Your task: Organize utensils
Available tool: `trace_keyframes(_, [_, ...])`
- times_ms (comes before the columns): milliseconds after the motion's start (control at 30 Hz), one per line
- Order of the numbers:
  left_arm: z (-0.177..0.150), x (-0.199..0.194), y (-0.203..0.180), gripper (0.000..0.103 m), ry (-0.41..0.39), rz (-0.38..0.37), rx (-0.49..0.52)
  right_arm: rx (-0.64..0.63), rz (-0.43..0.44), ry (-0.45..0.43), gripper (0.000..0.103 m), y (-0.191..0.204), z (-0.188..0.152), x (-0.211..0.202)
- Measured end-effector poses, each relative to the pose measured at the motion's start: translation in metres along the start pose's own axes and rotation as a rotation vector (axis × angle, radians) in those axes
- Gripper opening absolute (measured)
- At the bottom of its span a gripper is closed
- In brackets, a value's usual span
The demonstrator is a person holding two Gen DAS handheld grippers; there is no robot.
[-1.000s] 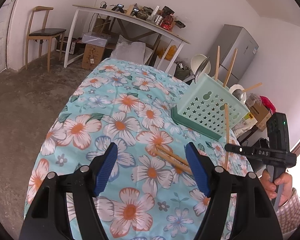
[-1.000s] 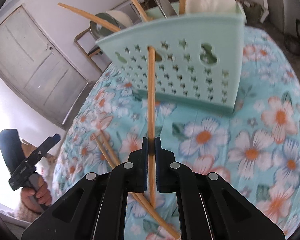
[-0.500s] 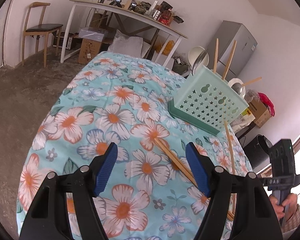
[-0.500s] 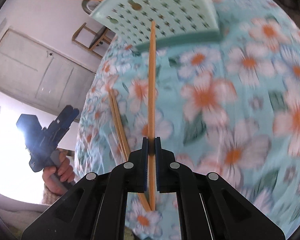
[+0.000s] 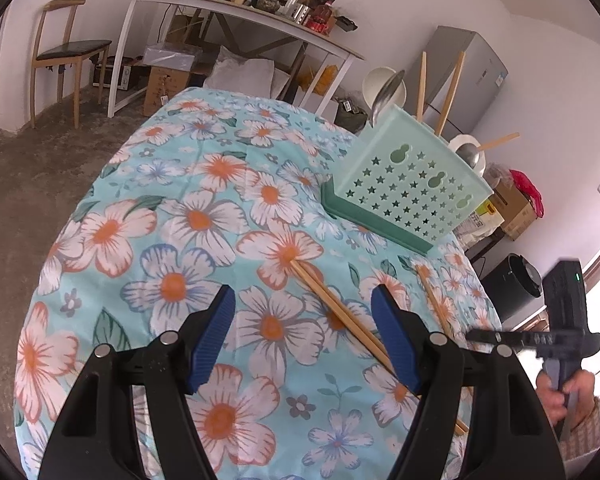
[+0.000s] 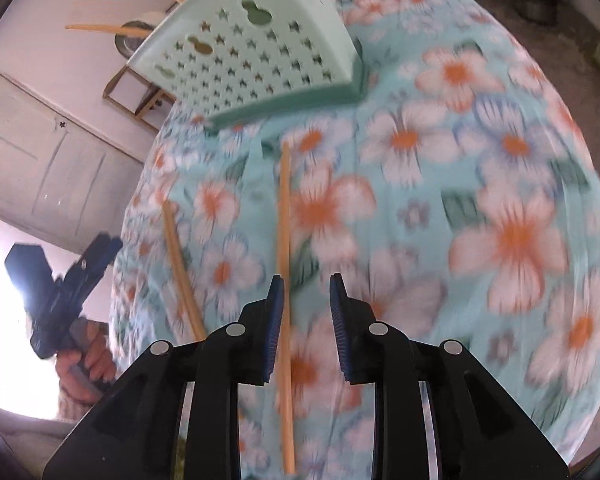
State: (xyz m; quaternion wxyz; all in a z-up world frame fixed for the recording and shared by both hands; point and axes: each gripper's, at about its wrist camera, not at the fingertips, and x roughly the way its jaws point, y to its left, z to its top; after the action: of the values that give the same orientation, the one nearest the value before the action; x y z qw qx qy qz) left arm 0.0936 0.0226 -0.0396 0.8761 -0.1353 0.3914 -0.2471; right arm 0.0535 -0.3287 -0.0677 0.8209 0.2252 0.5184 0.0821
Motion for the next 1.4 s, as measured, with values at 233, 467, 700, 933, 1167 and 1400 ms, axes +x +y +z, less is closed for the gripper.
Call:
trace_keyframes(233, [-0.005,0.003,-0.004,0.068,0.03,-0.004,0.013,-0.08,-0.063,-0.004,0.025,0.016,0.034,0.038])
trace_keyframes(467, [-0.01,0.014,-0.009,0.068,0.081,-0.008,0.023,-0.135,-0.13,-0.025,0.007,0.025,0.037,0.05])
trace_keyframes(700, [-0.013,0.016,-0.017,0.068,0.092,-0.008,0.042,-0.115,-0.09,-0.081,0.005,0.021,0.034,0.021])
trace_keyframes(933, [-0.014,0.019,-0.018,0.068,0.098,-0.008,0.04,-0.179,-0.051,-0.261,0.005,0.048,0.052,-0.049])
trace_keyframes(1167, [-0.016,0.021,-0.017,0.068,0.101,-0.008,0.03,-0.265,0.027,-0.498,0.005,0.085,0.089,-0.129])
trace_keyframes(1400, [-0.014,0.018,-0.007,0.068,0.093,-0.001,0.008,-0.313,0.093,-0.693,0.005,0.118,0.142,-0.177])
